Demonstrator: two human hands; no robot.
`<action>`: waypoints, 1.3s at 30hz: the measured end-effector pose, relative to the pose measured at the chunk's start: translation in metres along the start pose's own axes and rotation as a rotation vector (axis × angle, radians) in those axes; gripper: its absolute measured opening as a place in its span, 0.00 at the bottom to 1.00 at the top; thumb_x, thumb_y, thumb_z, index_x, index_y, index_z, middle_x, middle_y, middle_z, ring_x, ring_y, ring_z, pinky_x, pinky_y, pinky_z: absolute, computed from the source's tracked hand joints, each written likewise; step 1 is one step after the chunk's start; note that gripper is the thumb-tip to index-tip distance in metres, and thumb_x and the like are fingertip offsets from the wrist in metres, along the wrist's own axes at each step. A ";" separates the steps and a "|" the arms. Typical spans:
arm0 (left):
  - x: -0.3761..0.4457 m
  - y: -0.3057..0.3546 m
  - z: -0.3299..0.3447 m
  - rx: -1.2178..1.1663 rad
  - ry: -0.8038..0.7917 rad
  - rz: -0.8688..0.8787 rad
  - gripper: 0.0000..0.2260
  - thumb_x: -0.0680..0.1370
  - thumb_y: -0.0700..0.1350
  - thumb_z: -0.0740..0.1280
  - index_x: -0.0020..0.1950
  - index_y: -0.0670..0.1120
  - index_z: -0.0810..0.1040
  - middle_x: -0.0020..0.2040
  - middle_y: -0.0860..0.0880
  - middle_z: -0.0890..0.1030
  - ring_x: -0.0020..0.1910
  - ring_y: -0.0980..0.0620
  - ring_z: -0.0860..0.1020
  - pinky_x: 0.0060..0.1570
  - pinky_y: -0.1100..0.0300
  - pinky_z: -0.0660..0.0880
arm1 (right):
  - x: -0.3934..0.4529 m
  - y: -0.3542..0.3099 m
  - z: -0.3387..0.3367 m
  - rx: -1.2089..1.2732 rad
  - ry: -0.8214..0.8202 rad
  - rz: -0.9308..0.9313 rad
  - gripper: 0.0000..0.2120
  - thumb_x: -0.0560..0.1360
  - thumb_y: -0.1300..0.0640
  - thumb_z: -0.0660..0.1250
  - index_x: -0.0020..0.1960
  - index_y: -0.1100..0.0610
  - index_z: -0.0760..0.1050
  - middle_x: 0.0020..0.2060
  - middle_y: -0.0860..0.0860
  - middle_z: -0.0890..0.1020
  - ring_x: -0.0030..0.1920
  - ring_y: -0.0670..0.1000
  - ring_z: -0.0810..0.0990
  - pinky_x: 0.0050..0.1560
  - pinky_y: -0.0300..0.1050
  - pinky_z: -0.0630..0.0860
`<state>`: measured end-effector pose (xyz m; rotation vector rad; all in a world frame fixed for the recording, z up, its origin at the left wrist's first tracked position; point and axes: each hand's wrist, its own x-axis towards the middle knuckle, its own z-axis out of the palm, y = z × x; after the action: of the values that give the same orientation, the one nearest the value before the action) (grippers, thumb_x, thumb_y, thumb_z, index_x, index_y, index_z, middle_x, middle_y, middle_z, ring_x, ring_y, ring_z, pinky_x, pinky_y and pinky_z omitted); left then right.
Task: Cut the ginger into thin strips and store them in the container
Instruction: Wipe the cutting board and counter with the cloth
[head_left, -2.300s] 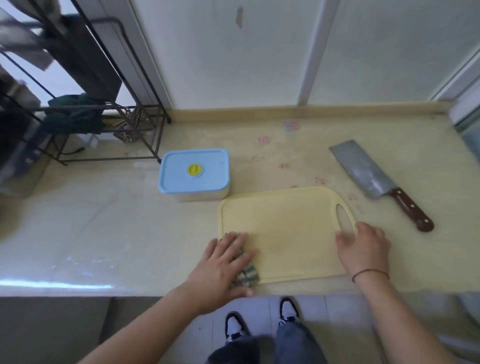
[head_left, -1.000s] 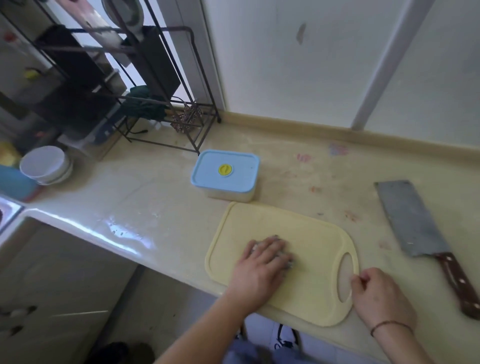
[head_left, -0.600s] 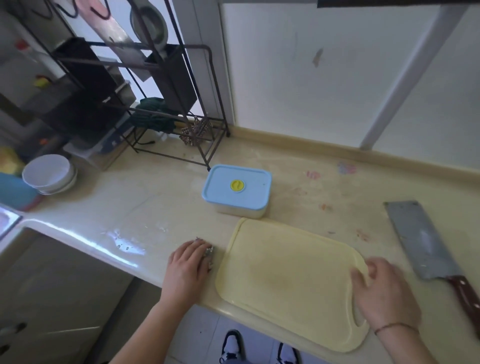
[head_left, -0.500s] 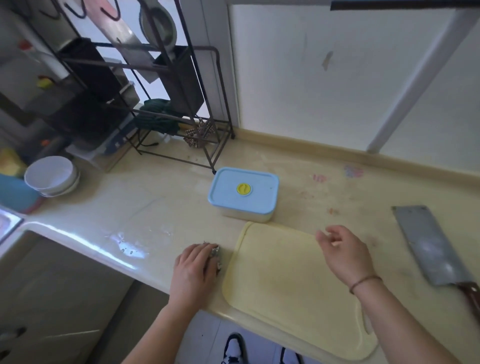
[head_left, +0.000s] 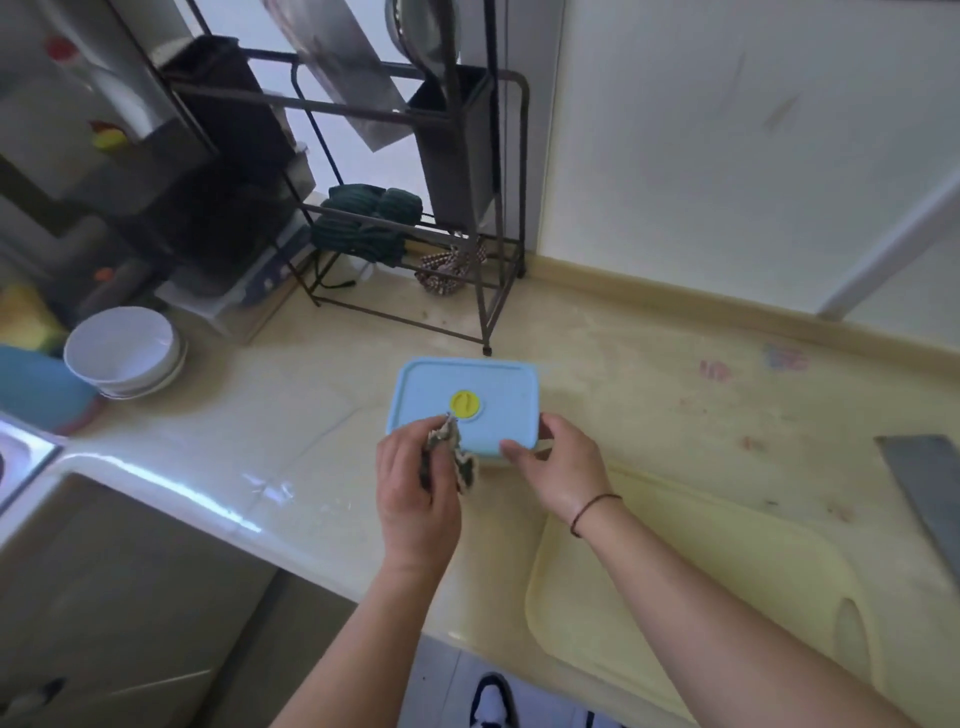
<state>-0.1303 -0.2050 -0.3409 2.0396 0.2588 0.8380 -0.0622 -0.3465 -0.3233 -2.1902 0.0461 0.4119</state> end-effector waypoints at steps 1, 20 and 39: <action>0.006 -0.004 -0.005 0.002 0.006 -0.001 0.11 0.81 0.42 0.60 0.56 0.41 0.81 0.50 0.55 0.78 0.51 0.49 0.76 0.55 0.65 0.72 | 0.000 -0.006 0.011 0.008 -0.012 -0.002 0.18 0.74 0.49 0.73 0.59 0.56 0.78 0.53 0.49 0.82 0.48 0.54 0.82 0.52 0.45 0.76; -0.008 0.042 0.083 0.000 -0.424 0.352 0.09 0.82 0.46 0.60 0.60 0.52 0.76 0.49 0.51 0.82 0.49 0.46 0.77 0.48 0.48 0.73 | -0.103 0.180 -0.159 -0.163 0.728 0.222 0.16 0.74 0.55 0.66 0.55 0.65 0.81 0.50 0.62 0.84 0.50 0.64 0.82 0.53 0.53 0.76; -0.120 0.104 0.174 0.113 -0.574 0.255 0.14 0.81 0.58 0.59 0.58 0.49 0.72 0.54 0.50 0.78 0.53 0.46 0.73 0.54 0.54 0.67 | -0.163 0.286 -0.284 0.176 0.174 0.326 0.11 0.77 0.63 0.68 0.57 0.56 0.70 0.31 0.54 0.76 0.22 0.53 0.73 0.21 0.43 0.69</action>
<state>-0.1206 -0.4373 -0.3782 2.3538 -0.2851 0.3570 -0.1883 -0.7627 -0.3354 -2.0408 0.5204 0.3803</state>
